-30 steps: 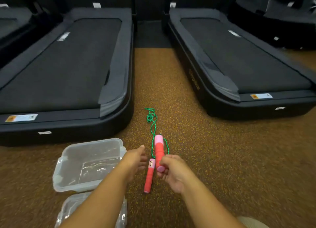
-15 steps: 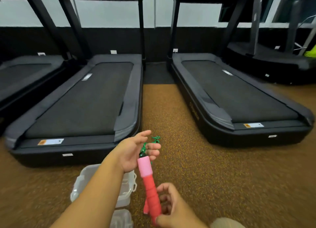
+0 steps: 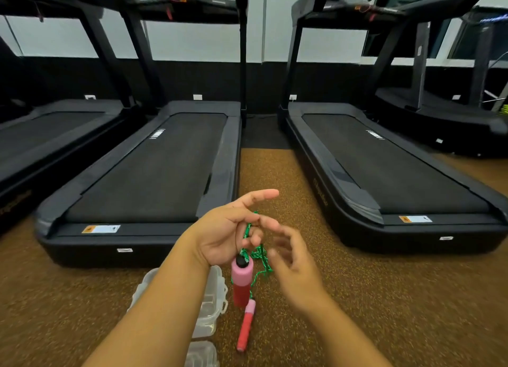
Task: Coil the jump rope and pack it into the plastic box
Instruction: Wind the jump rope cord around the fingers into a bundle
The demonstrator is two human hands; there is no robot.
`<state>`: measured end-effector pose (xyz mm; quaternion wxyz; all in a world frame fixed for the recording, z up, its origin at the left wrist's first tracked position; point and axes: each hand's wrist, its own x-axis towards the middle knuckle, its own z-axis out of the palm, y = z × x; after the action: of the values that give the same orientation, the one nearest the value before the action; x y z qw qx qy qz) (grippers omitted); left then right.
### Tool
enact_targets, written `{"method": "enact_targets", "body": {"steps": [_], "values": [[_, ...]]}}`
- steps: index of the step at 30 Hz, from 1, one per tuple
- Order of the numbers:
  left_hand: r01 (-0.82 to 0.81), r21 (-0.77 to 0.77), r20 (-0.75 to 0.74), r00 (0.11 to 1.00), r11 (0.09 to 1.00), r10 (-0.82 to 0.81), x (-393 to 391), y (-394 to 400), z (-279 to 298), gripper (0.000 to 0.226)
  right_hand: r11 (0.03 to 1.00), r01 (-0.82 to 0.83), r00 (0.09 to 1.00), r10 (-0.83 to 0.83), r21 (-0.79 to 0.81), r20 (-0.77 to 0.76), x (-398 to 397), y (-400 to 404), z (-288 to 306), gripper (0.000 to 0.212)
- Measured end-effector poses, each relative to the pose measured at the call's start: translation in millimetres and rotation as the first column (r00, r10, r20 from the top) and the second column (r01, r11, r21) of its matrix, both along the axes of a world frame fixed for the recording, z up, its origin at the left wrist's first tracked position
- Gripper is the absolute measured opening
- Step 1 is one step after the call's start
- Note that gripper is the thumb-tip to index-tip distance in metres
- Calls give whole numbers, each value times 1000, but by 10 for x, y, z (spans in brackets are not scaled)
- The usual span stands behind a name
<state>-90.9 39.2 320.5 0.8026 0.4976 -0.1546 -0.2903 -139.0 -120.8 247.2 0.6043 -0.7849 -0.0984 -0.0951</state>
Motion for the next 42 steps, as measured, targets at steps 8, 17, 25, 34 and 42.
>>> {"method": "enact_targets", "body": {"steps": [8,17,25,34,42], "values": [[100,-170,19,995,980,-98,-173,-70,141,48,995,-95,993,93,23,66,124,203,297,32],[-115,-48,199,972,992,122,-178,36,261,48,868,26,980,75,-496,182,-233,239,259,35],[-165,5,195,968,986,161,-182,79,209,81,647,169,901,205,-743,383,-354,143,562,27],[99,-80,98,991,992,-91,-237,127,262,56,538,205,781,414,-818,468,-211,24,1183,22],[315,-65,134,943,947,-304,-295,159,331,54,695,111,819,342,-711,462,2,-76,1462,8]]}}
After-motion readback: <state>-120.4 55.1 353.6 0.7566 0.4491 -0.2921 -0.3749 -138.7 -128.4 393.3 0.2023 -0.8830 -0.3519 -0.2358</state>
